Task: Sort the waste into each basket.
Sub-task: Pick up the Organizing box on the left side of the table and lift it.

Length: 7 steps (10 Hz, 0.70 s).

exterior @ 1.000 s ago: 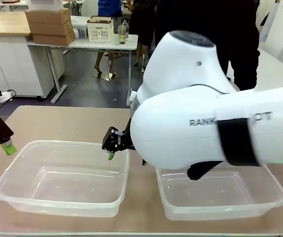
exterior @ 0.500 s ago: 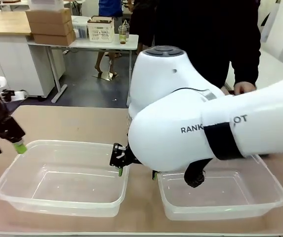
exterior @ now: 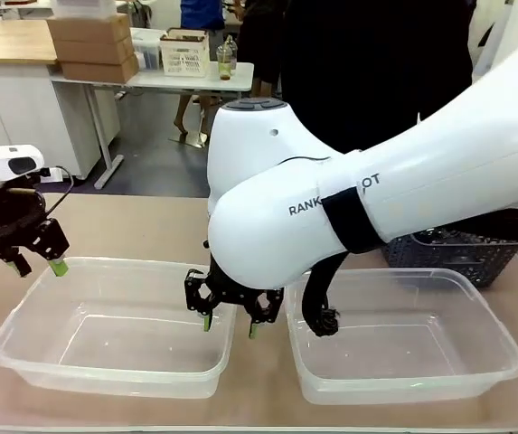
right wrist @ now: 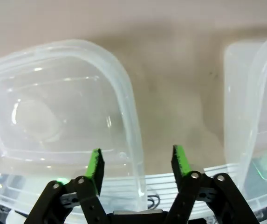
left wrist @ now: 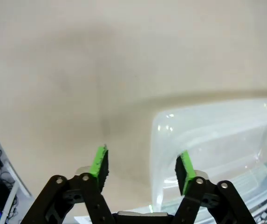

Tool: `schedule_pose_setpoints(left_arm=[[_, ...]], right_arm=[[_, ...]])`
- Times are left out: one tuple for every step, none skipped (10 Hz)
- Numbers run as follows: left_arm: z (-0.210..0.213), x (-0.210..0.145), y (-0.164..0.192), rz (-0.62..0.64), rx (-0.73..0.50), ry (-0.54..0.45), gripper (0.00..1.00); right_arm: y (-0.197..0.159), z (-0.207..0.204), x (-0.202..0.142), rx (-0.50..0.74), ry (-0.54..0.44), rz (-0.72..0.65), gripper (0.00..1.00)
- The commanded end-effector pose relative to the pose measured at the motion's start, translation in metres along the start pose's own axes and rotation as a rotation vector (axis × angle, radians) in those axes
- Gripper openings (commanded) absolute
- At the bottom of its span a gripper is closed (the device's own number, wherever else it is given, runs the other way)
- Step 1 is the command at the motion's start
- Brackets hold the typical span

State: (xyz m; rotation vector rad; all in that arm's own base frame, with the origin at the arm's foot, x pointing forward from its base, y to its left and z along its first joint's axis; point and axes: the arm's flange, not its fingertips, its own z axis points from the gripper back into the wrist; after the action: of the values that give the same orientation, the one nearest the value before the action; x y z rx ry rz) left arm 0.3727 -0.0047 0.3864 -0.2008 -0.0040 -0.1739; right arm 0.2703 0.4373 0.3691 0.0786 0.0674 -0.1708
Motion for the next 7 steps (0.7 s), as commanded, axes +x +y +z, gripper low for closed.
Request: schedule_pose_setpoints(left_arm=[[-0.041,-0.068,-0.006,0.053,0.055,-0.006,0.00],[-0.040,-0.072,-0.007,0.043,0.024,0.017,0.00],[-0.041,-0.076,-0.011,0.024,-0.002,0.045,0.00],[-0.044,-0.079,-0.017,0.000,-0.012,0.081,0.04],[-0.048,-0.082,-0.024,-0.033,-0.023,0.115,0.00],[-0.049,-0.083,-0.029,-0.048,-0.004,0.129,0.00],[-0.049,-0.083,-0.030,-0.053,0.017,0.124,0.00]], right_arm=[[0.010,0.004,-0.001,0.008,-0.032,-0.032,0.00],[0.010,0.003,0.000,0.006,-0.039,-0.036,0.00],[0.010,0.001,0.001,0.003,-0.033,-0.038,0.00],[0.008,0.002,0.002,-0.006,-0.038,-0.054,0.03],[0.007,0.002,0.003,-0.006,-0.045,-0.066,0.00],[0.007,0.001,0.003,-0.010,-0.043,-0.071,0.00],[0.006,-0.003,0.002,-0.027,-0.035,-0.064,0.00]])
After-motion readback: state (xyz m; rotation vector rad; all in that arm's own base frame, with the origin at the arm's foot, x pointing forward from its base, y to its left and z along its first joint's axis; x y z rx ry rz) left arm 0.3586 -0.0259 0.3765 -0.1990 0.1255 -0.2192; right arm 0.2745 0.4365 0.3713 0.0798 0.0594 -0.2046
